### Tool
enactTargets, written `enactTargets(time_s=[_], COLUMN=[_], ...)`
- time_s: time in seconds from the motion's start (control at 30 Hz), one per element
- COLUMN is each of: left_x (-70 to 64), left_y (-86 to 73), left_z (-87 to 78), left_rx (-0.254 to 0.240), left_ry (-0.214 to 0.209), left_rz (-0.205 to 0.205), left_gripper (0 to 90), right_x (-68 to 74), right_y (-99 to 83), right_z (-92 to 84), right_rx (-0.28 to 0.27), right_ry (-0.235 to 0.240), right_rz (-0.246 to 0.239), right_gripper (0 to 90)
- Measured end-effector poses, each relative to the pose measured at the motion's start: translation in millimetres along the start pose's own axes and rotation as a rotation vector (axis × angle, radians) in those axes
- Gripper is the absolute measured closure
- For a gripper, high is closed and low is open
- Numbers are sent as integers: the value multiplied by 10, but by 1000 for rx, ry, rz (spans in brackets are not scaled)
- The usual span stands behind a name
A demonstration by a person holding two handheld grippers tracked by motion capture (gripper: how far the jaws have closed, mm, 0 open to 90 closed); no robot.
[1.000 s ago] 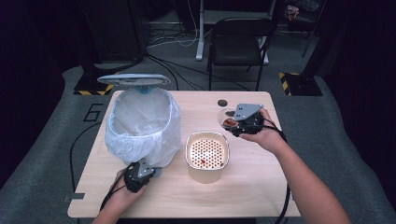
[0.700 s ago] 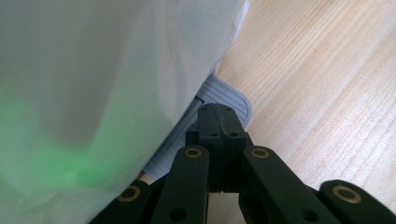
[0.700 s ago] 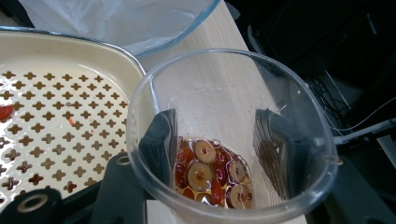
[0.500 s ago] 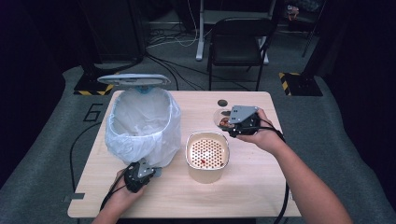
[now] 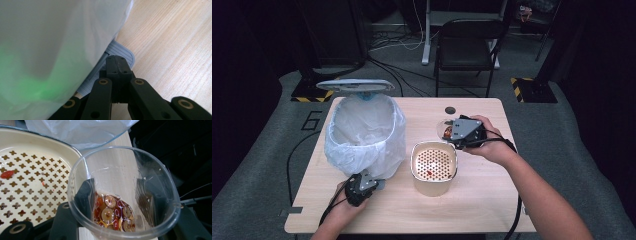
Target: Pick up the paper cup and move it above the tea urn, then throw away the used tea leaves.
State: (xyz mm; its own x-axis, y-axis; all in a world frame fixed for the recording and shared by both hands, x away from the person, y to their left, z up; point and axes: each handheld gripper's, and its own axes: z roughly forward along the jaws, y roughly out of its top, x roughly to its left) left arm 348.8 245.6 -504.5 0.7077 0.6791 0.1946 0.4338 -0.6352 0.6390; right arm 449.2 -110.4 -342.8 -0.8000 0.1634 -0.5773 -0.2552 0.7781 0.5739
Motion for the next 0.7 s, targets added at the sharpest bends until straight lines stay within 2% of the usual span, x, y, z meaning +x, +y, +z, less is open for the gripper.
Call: enactTargets(time_s=[0.1,0.2,0.27,0.3,0.4,0.5,0.67,0.7], left_x=[-1,-5,-6,3,1,4,0,-9], left_y=[-2,-3,-3,0,-4,-1,-1,-3], left_z=[-1,1,1,0,-1,-3,-1,1], left_rx=[-1,-2,-2,0,-2,1,0,-1], left_ry=[2,0,-1,1,0,0,1,-2], left_rz=[2,-9,-11,2,0,5,2,-10], left_gripper=[900,900,900,900,900,900,900,900], right_x=[29,66,89,96,128,143,203,203], right_y=[16,29,34,37,58,69,103,103], right_z=[12,39,58,62,71,67,62,62], right_rx=[4,11,16,20,12,8,12,12], right_ry=[-4,-8,-7,-5,5,13,17,17], right_rz=[-27,-82,-98,-113,-140,-143,-193,-193], right_gripper=[497,497,497,497,497,497,497,497])
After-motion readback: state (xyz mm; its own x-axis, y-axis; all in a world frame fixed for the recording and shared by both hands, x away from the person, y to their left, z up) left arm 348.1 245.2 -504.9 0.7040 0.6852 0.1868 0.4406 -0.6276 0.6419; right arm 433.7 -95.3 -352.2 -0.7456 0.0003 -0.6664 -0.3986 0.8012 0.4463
